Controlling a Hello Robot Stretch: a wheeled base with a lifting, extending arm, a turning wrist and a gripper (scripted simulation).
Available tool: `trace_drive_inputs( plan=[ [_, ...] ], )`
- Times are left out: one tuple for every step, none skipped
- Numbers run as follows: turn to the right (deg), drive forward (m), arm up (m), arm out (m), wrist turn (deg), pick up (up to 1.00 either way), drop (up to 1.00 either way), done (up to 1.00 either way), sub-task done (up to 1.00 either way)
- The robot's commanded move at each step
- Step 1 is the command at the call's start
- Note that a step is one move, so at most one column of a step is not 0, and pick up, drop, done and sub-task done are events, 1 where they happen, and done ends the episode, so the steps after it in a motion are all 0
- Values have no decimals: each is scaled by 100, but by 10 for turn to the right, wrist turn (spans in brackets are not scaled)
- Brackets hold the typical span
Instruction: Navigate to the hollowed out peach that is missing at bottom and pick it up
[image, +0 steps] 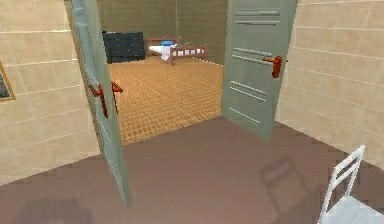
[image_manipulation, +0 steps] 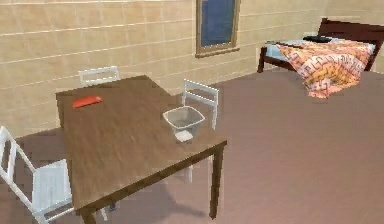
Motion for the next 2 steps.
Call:
trace_drive_inputs(
  plan=[
    [0, 25, 0, 0, 0, 0, 0, 0, 0],
    [60, 0, 0, 0, 0, 0, 0, 0, 0]
  ],
)
